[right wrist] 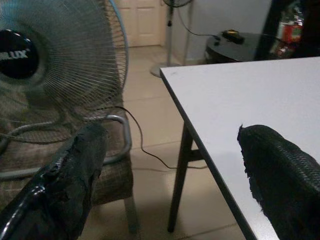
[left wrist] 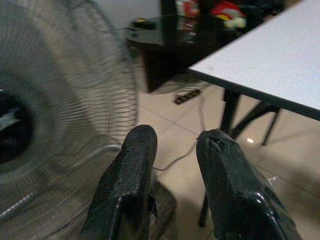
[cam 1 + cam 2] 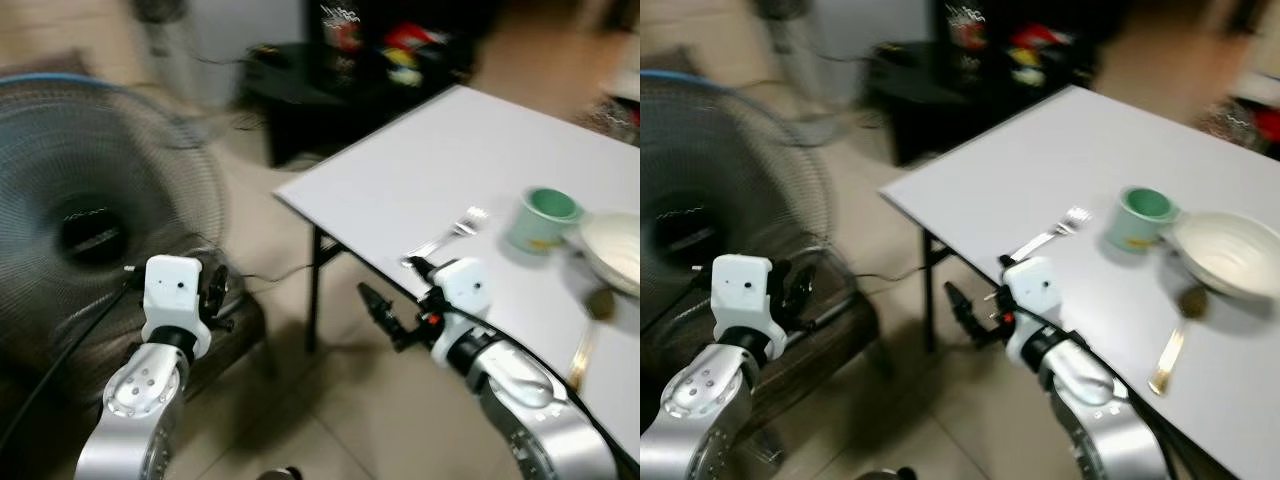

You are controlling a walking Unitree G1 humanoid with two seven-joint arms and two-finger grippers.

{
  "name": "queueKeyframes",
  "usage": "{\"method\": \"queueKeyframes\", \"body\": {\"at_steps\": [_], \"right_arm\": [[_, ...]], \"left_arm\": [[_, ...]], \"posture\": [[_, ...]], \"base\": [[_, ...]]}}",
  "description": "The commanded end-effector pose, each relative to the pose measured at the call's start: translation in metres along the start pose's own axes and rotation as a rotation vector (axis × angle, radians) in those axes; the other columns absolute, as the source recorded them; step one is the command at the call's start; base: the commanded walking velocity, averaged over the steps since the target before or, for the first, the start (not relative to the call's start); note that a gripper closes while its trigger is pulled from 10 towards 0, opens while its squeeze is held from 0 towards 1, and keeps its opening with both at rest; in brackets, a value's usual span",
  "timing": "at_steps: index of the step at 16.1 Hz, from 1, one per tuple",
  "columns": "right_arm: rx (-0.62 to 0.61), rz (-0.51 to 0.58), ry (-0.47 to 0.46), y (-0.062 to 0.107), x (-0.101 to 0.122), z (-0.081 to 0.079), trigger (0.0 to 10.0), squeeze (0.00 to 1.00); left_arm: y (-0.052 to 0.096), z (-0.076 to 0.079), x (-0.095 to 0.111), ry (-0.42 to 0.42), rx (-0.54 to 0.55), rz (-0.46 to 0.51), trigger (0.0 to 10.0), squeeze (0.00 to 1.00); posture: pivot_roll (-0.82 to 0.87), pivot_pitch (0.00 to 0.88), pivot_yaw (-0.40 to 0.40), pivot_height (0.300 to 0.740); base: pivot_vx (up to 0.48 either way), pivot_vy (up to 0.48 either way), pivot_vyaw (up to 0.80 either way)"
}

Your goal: Setting the table

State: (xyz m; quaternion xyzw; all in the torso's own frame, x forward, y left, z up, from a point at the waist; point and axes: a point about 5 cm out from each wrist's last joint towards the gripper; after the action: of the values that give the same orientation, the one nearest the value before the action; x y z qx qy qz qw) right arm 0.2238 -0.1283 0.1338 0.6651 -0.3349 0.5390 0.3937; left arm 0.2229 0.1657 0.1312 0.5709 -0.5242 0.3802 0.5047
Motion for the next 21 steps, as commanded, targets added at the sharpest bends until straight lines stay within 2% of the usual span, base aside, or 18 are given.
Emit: {"method": "queueKeyframes", "body": {"at_steps": [1, 2, 4, 6, 9, 12, 18, 21], "right_arm": [[-0.027, -0.003, -0.008, 0.002, 0.001, 0.005, 10.0, 0.00], [-0.054, 0.003, -0.013, 0.004, 0.001, 0.009, 10.0, 0.00], [-0.200, 0.070, -0.121, 0.012, 0.003, 0.024, 10.0, 0.00], [-0.260, 0.074, -0.147, 0.018, 0.001, 0.025, 10.0, 0.00], [-0.247, 0.055, -0.126, 0.025, -0.001, 0.022, 10.0, 0.00], [-0.263, 0.059, -0.140, 0.021, 0.000, 0.027, 10.0, 0.00], [-0.197, 0.049, -0.131, 0.010, 0.000, 0.019, 10.0, 0.00], [-0.147, 0.031, -0.125, 0.007, -0.002, 0.015, 10.0, 0.00]], "left_arm": [[0.003, 0.004, 0.004, -0.028, -0.022, 0.020, 10.0, 0.00], [0.004, 0.003, 0.002, -0.034, -0.016, 0.016, 10.0, 0.00], [0.002, -0.001, 0.003, -0.055, 0.003, 0.034, 10.0, 0.00], [0.001, -0.004, 0.002, -0.056, 0.017, 0.034, 10.0, 0.00], [0.005, 0.005, 0.003, -0.041, -0.045, 0.043, 10.0, 0.00], [0.000, 0.008, 0.006, -0.029, -0.061, 0.061, 10.0, 0.00], [0.006, 0.000, 0.003, -0.040, -0.027, 0.053, 10.0, 0.00], [0.009, 0.000, 0.008, -0.044, -0.046, 0.072, 10.0, 0.00]], "posture": [[0.03, 0.000, 0.027, 0.740], [0.03, 0.000, 0.025, 0.740], [0.03, 0.000, 0.021, 0.740], [0.01, 0.000, 0.043, 0.740], [0.00, 0.000, 0.050, 0.740], [0.00, 0.000, 0.050, 0.740], [0.03, 0.000, 0.046, 0.740], [0.04, 0.000, 0.042, 0.740]], "base": [[0.000, 0.000, 0.80], [0.000, 0.000, 0.80], [0.000, 0.000, 0.80], [0.000, 0.000, 0.80], [0.000, 0.000, 0.80], [0.000, 0.000, 0.80], [0.000, 0.000, 0.80], [0.000, 0.000, 0.80]]}}
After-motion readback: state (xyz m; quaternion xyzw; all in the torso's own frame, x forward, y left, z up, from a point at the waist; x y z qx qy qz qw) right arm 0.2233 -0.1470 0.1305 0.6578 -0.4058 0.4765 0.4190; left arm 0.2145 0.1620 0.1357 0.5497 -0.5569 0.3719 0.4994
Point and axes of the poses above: a point about 5 cm out from each wrist's last joint towards the gripper, its own y axis pointing back from the gripper into the wrist, its own x axis along the axis of the wrist's last joint, z = x × y, and after that the axes turned 7 degrees about -y, right-handed
